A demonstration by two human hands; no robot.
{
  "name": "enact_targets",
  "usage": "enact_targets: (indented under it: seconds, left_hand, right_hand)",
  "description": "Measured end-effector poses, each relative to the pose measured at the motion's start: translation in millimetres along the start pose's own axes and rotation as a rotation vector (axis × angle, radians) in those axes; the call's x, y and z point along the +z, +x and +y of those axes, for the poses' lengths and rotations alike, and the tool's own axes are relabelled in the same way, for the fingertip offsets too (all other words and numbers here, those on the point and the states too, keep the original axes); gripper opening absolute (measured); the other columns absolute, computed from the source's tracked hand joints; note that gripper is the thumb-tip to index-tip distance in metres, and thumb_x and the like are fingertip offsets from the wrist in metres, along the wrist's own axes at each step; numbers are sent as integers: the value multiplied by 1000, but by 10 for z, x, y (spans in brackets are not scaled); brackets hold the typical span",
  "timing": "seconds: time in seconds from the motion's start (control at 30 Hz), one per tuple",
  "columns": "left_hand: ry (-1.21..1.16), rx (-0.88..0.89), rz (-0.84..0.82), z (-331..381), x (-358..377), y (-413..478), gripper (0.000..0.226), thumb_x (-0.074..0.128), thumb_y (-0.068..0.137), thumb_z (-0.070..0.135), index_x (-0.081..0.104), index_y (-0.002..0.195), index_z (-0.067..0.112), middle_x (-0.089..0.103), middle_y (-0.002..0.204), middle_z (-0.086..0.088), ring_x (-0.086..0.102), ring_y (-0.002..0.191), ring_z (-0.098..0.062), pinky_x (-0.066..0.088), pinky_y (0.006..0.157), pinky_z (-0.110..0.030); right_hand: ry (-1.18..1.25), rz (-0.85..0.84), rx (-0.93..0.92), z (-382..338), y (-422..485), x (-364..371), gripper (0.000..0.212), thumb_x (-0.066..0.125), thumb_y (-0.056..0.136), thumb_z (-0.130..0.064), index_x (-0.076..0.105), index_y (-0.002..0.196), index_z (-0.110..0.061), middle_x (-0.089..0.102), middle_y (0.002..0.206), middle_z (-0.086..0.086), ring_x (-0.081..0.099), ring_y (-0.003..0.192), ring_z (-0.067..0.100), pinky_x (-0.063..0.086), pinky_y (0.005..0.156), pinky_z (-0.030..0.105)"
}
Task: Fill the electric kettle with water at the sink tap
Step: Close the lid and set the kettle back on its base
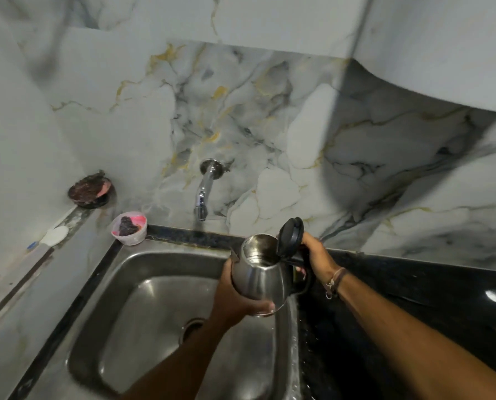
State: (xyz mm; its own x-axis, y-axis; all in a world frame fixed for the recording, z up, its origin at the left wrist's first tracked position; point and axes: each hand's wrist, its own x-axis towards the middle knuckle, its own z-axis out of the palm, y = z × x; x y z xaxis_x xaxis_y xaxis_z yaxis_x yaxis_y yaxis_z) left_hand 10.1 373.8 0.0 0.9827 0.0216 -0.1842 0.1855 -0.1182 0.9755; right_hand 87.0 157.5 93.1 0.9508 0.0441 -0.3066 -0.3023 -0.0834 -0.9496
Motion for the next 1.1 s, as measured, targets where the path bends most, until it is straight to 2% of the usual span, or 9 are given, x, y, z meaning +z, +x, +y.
enact_targets:
  seconds: [0.03,0.13,0.2,0.27,0.37,0.43,0.6,0.97,1.1]
  left_hand:
    - [-16,19,-3,82,156,-8,147,117,27,50,49,156,30,70,145,-3,72,130,-33,68,98,-60]
    - [-14,103,-8,323,629,-17,130,118,33,42,55,147,41,74,141,2,75,128,-22,68,100,-56]
    - [12,136,33,486,903,-27,126,116,29,51,54,139,53,73,138,9,74,125,-11,67,103,-49]
    - [66,144,65,638,1174,-42,134,115,27,53,52,145,49,69,142,12,71,129,-10,64,109,-48]
    - [129,148,66,838,1665,-118,152,113,30,50,42,163,33,63,154,7,63,141,-21,57,118,-52]
    - [172,148,72,932,1912,-145,155,112,31,52,38,166,33,61,157,6,61,144,-23,55,120,-53]
    - [243,124,80,1023,2535,-176,157,109,32,51,34,169,33,58,162,4,57,148,-24,51,123,-54]
    - [303,21,82,691,3406,92,159,108,30,55,31,169,38,57,163,4,55,150,-27,51,123,-55]
    - [317,2,88,537,3523,235,160,107,29,57,30,168,41,57,163,6,56,150,-26,51,122,-53]
  right_hand:
    - [-1,8,19,-47,-69,-188,65,69,72,-71,92,88,-13,76,125,44,74,110,54,57,105,57]
    - [-42,-51,96,-228,-239,-754,80,82,57,-84,91,92,-12,77,86,22,66,70,37,52,64,37]
    - [-96,-98,100,-382,-271,-1052,69,77,58,-84,91,83,-22,75,71,5,65,57,20,49,52,28]
    - [-159,-119,74,-541,-274,-1328,58,65,64,-81,90,75,-29,80,71,-6,74,63,13,58,62,28]
    - [-290,-117,67,-692,-334,-1796,54,62,70,-75,91,80,-30,86,94,-7,76,102,28,58,106,48]
    - [-415,-129,89,-729,-359,-2043,60,61,70,-76,91,90,-27,86,100,-3,71,102,35,55,95,47]
    - [-557,-81,149,-641,-352,-2541,77,65,60,-80,84,101,-18,75,87,6,65,77,26,49,74,39]
    - [-719,125,186,73,144,-3141,85,70,43,-91,83,89,-22,85,91,4,79,81,27,52,66,35]
    - [-756,96,156,267,357,-3236,85,69,43,-97,82,74,-19,81,62,-2,78,68,25,50,59,34]
